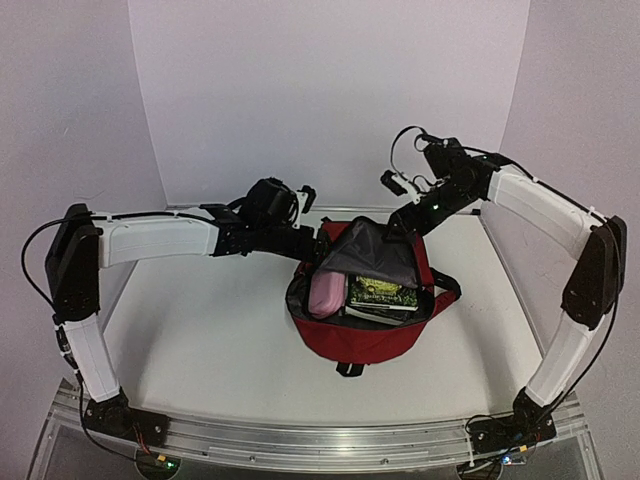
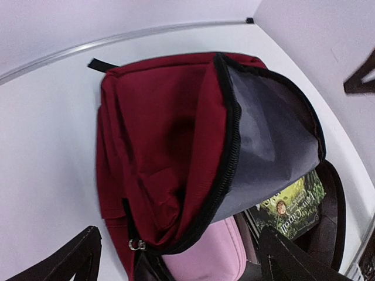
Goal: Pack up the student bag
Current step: Place the stationery in the student bag, then zip the student bag at the center of the board.
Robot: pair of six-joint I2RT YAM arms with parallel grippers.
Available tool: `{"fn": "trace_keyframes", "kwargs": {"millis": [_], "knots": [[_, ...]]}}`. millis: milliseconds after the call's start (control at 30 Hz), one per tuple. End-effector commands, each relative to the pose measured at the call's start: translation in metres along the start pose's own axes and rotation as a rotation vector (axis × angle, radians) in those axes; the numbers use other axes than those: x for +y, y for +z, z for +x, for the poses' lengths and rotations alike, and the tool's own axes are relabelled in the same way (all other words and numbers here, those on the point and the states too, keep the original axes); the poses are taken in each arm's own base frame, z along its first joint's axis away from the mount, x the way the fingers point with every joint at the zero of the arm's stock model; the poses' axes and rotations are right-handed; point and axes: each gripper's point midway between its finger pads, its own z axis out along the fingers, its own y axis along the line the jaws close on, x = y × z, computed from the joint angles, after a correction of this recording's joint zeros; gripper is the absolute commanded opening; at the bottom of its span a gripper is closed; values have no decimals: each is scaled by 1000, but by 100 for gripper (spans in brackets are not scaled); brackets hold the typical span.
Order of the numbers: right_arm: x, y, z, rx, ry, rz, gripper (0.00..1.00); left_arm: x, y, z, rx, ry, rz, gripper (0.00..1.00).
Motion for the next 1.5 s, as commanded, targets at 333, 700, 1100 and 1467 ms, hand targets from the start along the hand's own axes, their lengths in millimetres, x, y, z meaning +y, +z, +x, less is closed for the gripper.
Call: {"fn": "trace_keyframes", "kwargs": {"millis": [333,700,1100,1467], "knots": [[-107,52,18,50,338,7,83,-38,50,-29,53,74,123,79],[-62,22,4,-36,296,-182,10,-28,30,-40,27,2,155,23],[19,-28,45,-34,94,-356,0,-18,-14,-35,-3,-22,148,42],[88,-1,143,242,-208,-375,5,8,-24,-12,28,-75,118,61]]}}
